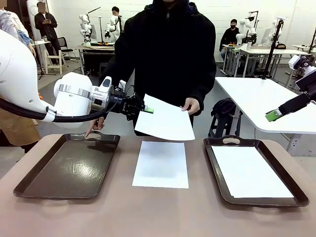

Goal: Sort the A4 documents.
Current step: Receive the A4 Paper, then place the A4 Paper in the designated Handle tray.

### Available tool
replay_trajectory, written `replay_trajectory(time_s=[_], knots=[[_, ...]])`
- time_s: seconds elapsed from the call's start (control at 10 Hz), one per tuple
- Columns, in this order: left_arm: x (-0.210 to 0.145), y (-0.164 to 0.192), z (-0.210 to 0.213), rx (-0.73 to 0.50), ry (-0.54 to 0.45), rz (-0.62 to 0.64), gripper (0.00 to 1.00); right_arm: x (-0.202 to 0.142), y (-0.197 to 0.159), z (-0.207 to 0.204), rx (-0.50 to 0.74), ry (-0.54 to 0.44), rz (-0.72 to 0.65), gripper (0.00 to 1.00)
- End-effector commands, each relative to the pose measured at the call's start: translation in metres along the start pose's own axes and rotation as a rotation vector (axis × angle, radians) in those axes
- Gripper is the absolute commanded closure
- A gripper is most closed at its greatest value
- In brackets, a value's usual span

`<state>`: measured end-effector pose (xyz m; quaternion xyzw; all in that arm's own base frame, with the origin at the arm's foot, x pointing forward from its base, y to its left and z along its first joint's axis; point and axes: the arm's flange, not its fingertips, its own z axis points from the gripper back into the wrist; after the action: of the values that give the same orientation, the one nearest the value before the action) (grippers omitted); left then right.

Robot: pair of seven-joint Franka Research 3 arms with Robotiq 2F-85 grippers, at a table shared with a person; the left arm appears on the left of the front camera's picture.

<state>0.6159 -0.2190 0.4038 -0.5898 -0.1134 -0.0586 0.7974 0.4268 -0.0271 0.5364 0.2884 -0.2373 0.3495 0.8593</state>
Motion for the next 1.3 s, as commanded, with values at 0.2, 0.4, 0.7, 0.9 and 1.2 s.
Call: replay_trajectory(time_s=[0.2,0.4,0.7,0.9,1.2], knots=[[0.0,0.001,0.0,-0.001,-0.001,0.005,1.0,-0.001,0.0,-0.001,0.006,-0.001,0.005,0.0],[0.0,0.001,0.0,-0.001,-0.001,0.005,1.0,-0.001,0.0,-0.001,0.006,-0.001,0.005,0.0],[0.0,0.001,0.0,-0.001,-0.001,0.005,1.0,-0.001,0.0,-0.001,0.006,-0.001,0.005,0.0],[0.0,0.001,0.0,-0.001,-0.001,0.005,1.0,-0.001,0.0,-0.001,0.006,-0.001,0.005,0.0],[0.002,-0.009,0.007,0.057,0.021,-0.049,0.99,-0.001,0.0,-0.001,0.006,-0.001,0.005,0.0]])
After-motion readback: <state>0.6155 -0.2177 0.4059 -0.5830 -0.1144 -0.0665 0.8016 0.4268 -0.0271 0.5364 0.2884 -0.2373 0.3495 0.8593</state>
